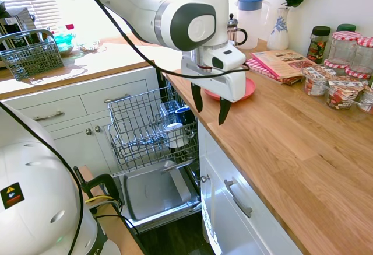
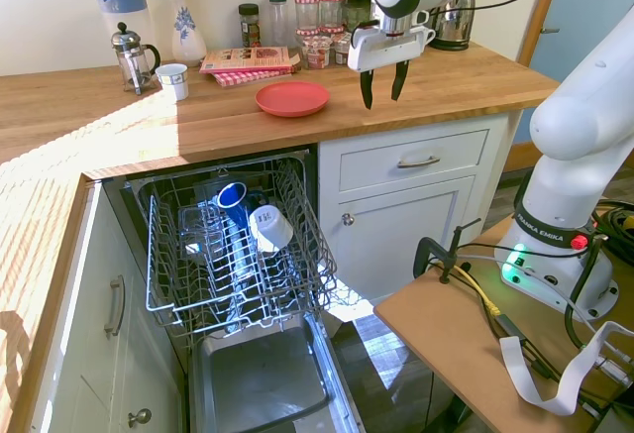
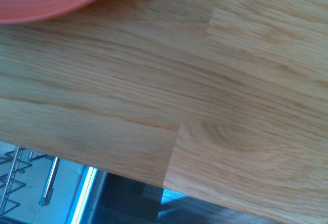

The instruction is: Put the plate in the dishwasher

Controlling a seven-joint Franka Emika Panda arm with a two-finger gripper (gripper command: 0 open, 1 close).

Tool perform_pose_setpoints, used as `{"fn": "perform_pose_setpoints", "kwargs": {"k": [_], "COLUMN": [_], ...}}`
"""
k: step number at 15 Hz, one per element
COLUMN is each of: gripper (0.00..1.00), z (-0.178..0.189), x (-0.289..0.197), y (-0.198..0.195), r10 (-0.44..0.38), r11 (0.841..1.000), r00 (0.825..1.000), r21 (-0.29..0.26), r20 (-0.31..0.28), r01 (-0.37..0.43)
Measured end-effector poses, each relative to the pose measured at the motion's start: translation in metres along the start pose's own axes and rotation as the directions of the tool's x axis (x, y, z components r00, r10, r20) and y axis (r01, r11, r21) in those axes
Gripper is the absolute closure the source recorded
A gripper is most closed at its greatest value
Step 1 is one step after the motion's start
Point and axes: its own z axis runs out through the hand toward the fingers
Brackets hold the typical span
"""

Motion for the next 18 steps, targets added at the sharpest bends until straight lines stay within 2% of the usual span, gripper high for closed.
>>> {"fn": "perform_pose_setpoints", "kwargs": {"k": [4,7,9,13,18], "gripper": [0.00,0.00,0.00,0.00,0.00], "z": [-0.001,-0.020,-0.026,0.004,0.025], "x": [0.005,0.030,0.049,0.086,0.122], "y": [-0.005,-0.027,-0.049,-0.083,-0.100], "r10": [0.024,0.055,0.062,0.053,0.033], "r11": [0.999,0.994,0.988,0.984,0.971], "r00": [1.000,0.998,0.997,0.988,0.981], "r21": [0.025,0.088,0.139,0.159,0.225], "r20": [0.015,0.021,0.056,0.142,0.193], "r01": [-0.025,-0.056,-0.069,-0.076,-0.077]}}
